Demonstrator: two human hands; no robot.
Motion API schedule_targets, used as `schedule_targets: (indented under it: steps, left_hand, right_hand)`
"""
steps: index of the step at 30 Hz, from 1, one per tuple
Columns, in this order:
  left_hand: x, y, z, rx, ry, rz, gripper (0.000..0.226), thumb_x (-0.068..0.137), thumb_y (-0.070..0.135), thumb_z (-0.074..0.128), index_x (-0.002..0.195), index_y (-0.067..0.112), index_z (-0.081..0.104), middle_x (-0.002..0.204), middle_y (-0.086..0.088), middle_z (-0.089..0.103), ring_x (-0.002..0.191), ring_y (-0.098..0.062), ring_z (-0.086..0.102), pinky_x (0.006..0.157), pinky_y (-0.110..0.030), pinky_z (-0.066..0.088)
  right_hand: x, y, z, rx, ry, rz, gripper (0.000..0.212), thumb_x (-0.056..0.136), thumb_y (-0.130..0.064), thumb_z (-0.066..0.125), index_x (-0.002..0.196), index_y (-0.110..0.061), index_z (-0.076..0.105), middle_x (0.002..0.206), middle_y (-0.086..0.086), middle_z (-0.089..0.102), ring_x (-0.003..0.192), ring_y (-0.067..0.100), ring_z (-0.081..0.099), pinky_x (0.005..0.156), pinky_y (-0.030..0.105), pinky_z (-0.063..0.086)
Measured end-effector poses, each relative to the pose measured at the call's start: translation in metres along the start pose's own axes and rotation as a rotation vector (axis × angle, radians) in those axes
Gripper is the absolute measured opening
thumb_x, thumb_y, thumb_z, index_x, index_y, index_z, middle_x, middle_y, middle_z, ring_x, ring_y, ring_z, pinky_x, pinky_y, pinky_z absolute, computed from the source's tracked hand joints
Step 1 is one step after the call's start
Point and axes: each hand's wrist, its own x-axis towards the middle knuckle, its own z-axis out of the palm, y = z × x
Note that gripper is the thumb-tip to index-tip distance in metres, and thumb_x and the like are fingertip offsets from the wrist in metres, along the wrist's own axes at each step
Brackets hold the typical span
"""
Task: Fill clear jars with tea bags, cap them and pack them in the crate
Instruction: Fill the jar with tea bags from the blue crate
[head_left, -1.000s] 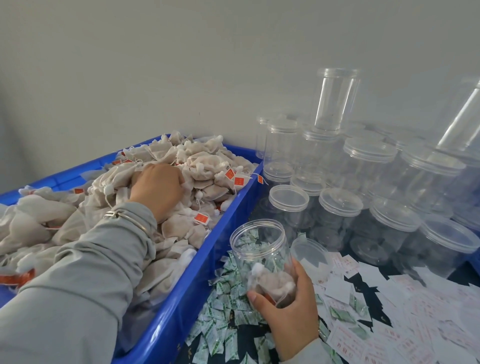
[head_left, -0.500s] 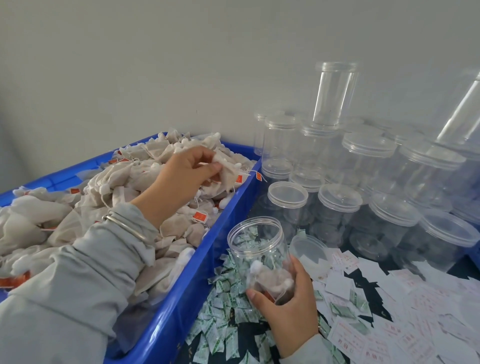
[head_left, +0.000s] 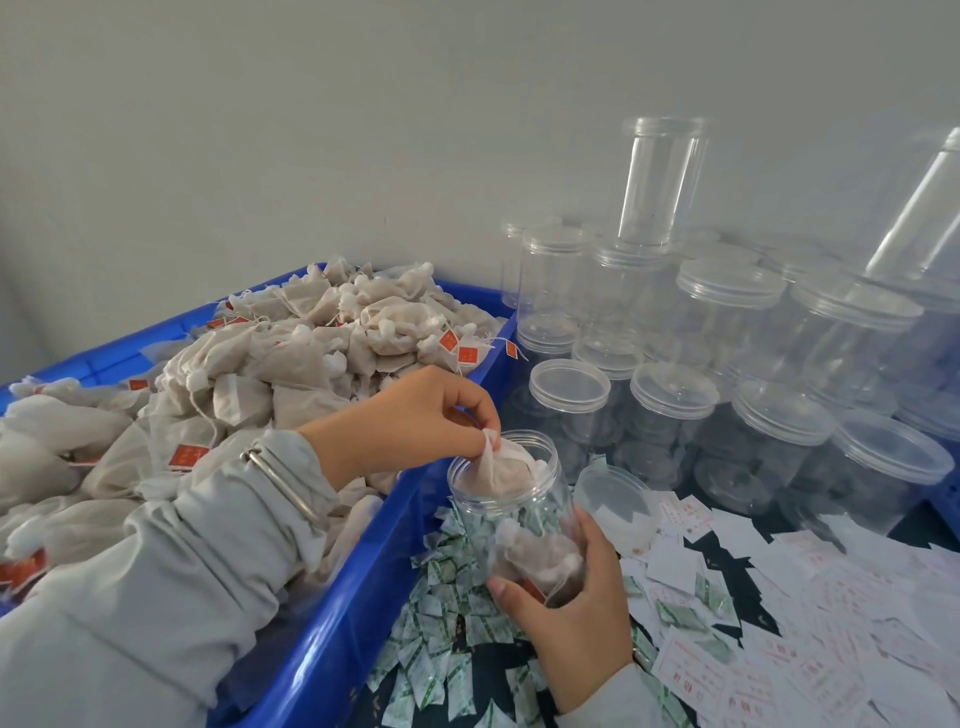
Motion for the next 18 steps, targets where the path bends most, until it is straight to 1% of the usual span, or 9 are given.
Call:
schedule_targets:
  steps: [2,4,6,8,9,11,13,15,18]
  left_hand:
    - [0.000,0.000,0.001,0.003,-0.008,0.001,0.015,0.080,0.007,0.069,0.075,0.020,0.073,0.082,-0.002,0.073,0.083,-0.016,0.070,0.084,-0.027,0.055]
    - [-0.001,0.000,0.001,0.020,-0.019,-0.001,0.015,0.081,0.004,0.066,0.078,0.017,0.073,0.083,-0.001,0.074,0.085,-0.016,0.071,0.087,-0.028,0.055]
    - [-0.001,0.001,0.001,0.024,-0.026,-0.002,0.019,0.083,0.000,0.061,0.080,0.015,0.070,0.081,0.002,0.075,0.084,-0.011,0.071,0.086,-0.026,0.055]
    - [-0.001,0.001,0.000,0.027,-0.011,0.006,0.020,0.084,-0.002,0.059,0.080,0.015,0.069,0.081,0.002,0.075,0.084,-0.008,0.071,0.085,-0.023,0.055]
    - [-0.001,0.001,0.000,0.029,-0.001,0.009,0.020,0.084,-0.002,0.060,0.079,0.016,0.069,0.081,0.002,0.075,0.084,-0.008,0.071,0.085,-0.024,0.054]
    - [-0.001,0.000,-0.001,0.037,0.013,0.017,0.022,0.084,-0.001,0.061,0.078,0.018,0.069,0.081,0.001,0.075,0.083,-0.008,0.071,0.086,-0.024,0.053]
    - [-0.001,0.000,-0.002,0.046,0.037,0.022,0.025,0.084,-0.001,0.061,0.076,0.021,0.069,0.079,0.002,0.075,0.081,-0.006,0.070,0.082,-0.017,0.052]
    - [0.000,-0.001,-0.004,0.050,0.116,0.038,0.029,0.084,-0.001,0.061,0.072,0.024,0.068,0.076,0.005,0.074,0.076,-0.003,0.069,0.074,-0.010,0.049]
    - [0.004,-0.006,-0.013,0.098,0.357,0.045,0.031,0.081,0.002,0.064,0.068,0.030,0.067,0.076,0.007,0.071,0.073,-0.005,0.066,0.068,-0.009,0.050]
  right_hand:
    - [0.000,0.000,0.000,-0.003,0.002,-0.004,0.083,0.054,-0.011,0.090,0.106,-0.052,0.040,0.121,-0.028,0.042,0.111,-0.008,0.042,0.091,0.014,0.033]
    - [0.000,0.000,0.001,-0.010,0.006,-0.012,0.084,0.054,-0.011,0.090,0.106,-0.052,0.040,0.122,-0.027,0.043,0.112,-0.009,0.043,0.092,0.014,0.034]
    - [0.000,0.002,0.001,-0.011,0.008,-0.014,0.084,0.053,-0.011,0.091,0.107,-0.052,0.041,0.123,-0.025,0.044,0.112,-0.011,0.044,0.092,0.014,0.036]
    - [0.001,0.003,0.001,-0.006,0.004,-0.011,0.083,0.053,-0.012,0.091,0.107,-0.052,0.042,0.123,-0.027,0.045,0.109,-0.019,0.042,0.085,0.008,0.037]
    - [0.001,0.004,0.001,-0.004,0.002,-0.011,0.082,0.053,-0.012,0.091,0.107,-0.052,0.043,0.123,-0.027,0.045,0.108,-0.022,0.041,0.083,0.007,0.037]
    - [0.000,0.005,0.001,-0.006,0.000,-0.013,0.082,0.053,-0.014,0.091,0.108,-0.053,0.043,0.124,-0.028,0.045,0.111,-0.020,0.040,0.086,0.010,0.036]
    - [0.000,0.006,0.001,-0.011,0.001,-0.013,0.083,0.053,-0.015,0.091,0.108,-0.054,0.042,0.124,-0.028,0.044,0.113,-0.017,0.040,0.086,0.010,0.035]
    - [0.001,0.006,0.000,-0.012,0.000,-0.010,0.083,0.053,-0.016,0.091,0.108,-0.055,0.042,0.124,-0.029,0.043,0.112,-0.020,0.039,0.082,0.006,0.036]
    - [0.001,0.006,0.000,0.001,-0.006,-0.002,0.084,0.053,-0.018,0.091,0.109,-0.056,0.041,0.125,-0.028,0.043,0.108,-0.023,0.039,0.080,0.006,0.036]
